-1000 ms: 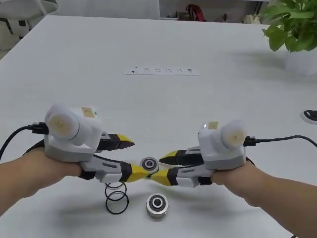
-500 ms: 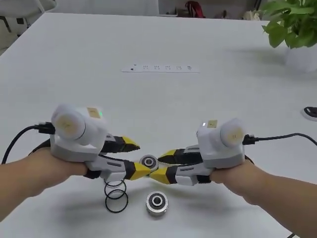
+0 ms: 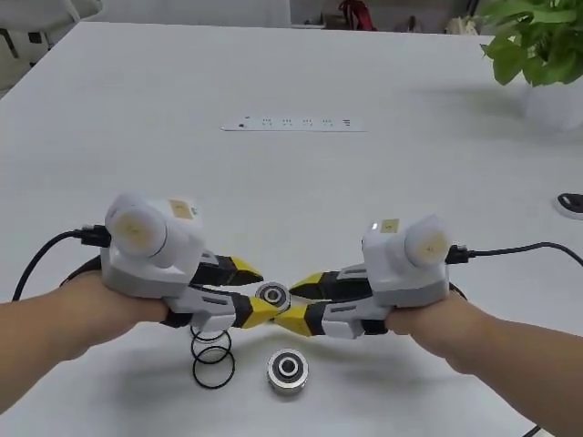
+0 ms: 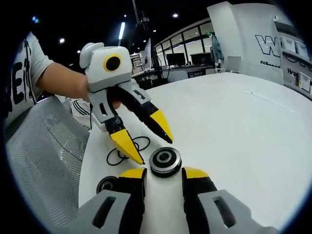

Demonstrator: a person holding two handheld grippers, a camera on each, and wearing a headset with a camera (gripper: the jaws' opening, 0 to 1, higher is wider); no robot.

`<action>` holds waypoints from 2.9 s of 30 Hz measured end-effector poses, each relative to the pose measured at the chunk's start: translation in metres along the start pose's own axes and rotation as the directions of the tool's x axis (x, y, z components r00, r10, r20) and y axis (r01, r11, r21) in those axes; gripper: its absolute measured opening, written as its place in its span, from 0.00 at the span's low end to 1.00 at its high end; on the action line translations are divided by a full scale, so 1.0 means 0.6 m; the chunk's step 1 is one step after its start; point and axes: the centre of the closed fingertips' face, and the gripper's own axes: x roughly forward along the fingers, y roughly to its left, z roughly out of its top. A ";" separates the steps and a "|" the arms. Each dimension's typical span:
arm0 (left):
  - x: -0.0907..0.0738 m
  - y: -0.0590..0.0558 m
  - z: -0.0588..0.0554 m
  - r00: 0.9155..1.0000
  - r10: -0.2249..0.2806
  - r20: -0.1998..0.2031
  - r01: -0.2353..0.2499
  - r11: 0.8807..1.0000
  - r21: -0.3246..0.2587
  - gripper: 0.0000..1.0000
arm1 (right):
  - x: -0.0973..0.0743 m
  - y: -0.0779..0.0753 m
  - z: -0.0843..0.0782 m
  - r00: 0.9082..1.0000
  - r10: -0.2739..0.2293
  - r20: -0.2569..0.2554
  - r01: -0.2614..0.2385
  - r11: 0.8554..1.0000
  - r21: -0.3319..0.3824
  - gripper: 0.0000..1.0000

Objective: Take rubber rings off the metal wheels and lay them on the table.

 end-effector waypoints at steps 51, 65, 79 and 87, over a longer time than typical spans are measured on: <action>0.016 0.007 -0.006 0.999 0.043 -0.007 -0.043 0.998 0.046 0.13 | 0.003 -0.004 -0.003 1.000 -0.022 0.014 0.022 1.000 0.011 0.21; 0.016 0.007 -0.006 0.998 0.055 -0.005 -0.055 0.997 0.045 0.13 | -0.005 -0.013 -0.012 0.999 -0.031 -0.011 0.031 0.999 0.023 0.09; 0.016 0.008 -0.006 0.998 0.059 -0.001 -0.059 0.997 0.050 0.13 | -0.006 -0.020 -0.010 0.999 -0.053 0.010 0.051 0.989 0.138 0.00; 0.016 0.007 -0.007 0.998 0.063 -0.006 -0.062 0.996 0.065 0.12 | -0.014 -0.028 -0.002 0.996 -0.059 0.061 0.042 0.966 0.253 0.00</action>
